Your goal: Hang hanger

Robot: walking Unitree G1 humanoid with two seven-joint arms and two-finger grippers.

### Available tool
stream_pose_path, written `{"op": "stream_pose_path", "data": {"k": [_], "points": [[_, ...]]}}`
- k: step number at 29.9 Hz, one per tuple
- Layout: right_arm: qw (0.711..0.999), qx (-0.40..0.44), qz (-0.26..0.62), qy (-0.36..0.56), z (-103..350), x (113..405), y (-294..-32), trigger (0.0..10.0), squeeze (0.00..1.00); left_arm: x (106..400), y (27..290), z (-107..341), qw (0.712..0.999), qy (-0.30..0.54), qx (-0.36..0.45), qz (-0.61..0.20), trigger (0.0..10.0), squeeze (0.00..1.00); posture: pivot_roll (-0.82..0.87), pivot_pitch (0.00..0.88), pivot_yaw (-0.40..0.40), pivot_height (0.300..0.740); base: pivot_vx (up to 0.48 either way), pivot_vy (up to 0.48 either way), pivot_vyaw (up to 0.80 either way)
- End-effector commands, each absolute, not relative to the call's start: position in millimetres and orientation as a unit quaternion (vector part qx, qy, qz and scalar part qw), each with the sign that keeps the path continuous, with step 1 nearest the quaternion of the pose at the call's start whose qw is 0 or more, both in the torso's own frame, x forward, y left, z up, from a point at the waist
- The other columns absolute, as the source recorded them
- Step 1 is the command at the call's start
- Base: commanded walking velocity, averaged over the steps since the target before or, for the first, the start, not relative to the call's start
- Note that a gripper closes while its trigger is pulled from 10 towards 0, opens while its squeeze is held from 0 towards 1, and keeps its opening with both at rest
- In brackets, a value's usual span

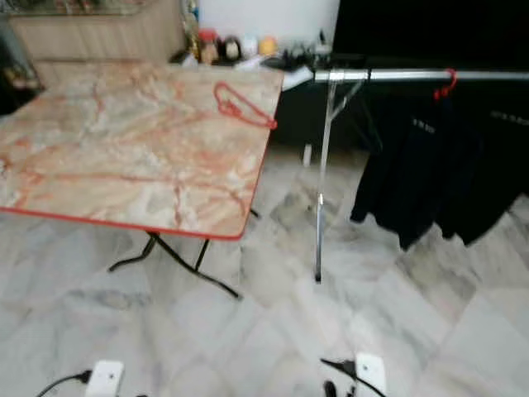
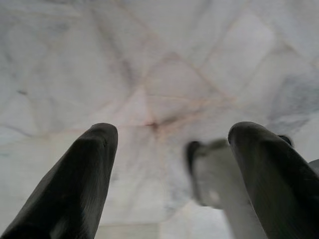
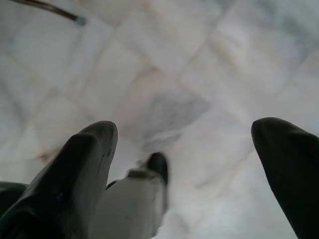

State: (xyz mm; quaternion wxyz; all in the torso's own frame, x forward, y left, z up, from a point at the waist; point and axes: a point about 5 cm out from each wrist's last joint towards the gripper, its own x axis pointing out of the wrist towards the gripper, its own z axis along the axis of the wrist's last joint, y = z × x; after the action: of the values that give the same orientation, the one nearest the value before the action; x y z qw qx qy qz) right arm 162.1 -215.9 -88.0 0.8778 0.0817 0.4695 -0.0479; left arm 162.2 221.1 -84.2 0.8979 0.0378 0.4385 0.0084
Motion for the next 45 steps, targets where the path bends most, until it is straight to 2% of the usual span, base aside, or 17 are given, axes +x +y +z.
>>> {"op": "stream_pose_path", "data": {"k": [1,23,45], "points": [[0.879,0.093,-0.047,0.466,-88,164,-209,10.0,0.00,156,230,-85,0.892,0.450,0.047,0.015,10.0,0.00,-0.01,0.000,0.001,0.740,0.000,-0.480,0.00],[0.879,0.093,-0.046,0.465,-89,163,-208,10.0,0.00,155,229,-86,0.890,0.454,0.049,0.013,10.0,0.00,-0.02,0.000,0.009,0.740,0.000,-0.472,0.00],[0.879,0.094,-0.048,0.465,-90,159,-209,10.0,0.00,148,231,-89,0.885,0.463,0.023,0.029,10.0,0.00,-0.02,0.000,0.011,0.740,0.000,0.000,0.00]]}}
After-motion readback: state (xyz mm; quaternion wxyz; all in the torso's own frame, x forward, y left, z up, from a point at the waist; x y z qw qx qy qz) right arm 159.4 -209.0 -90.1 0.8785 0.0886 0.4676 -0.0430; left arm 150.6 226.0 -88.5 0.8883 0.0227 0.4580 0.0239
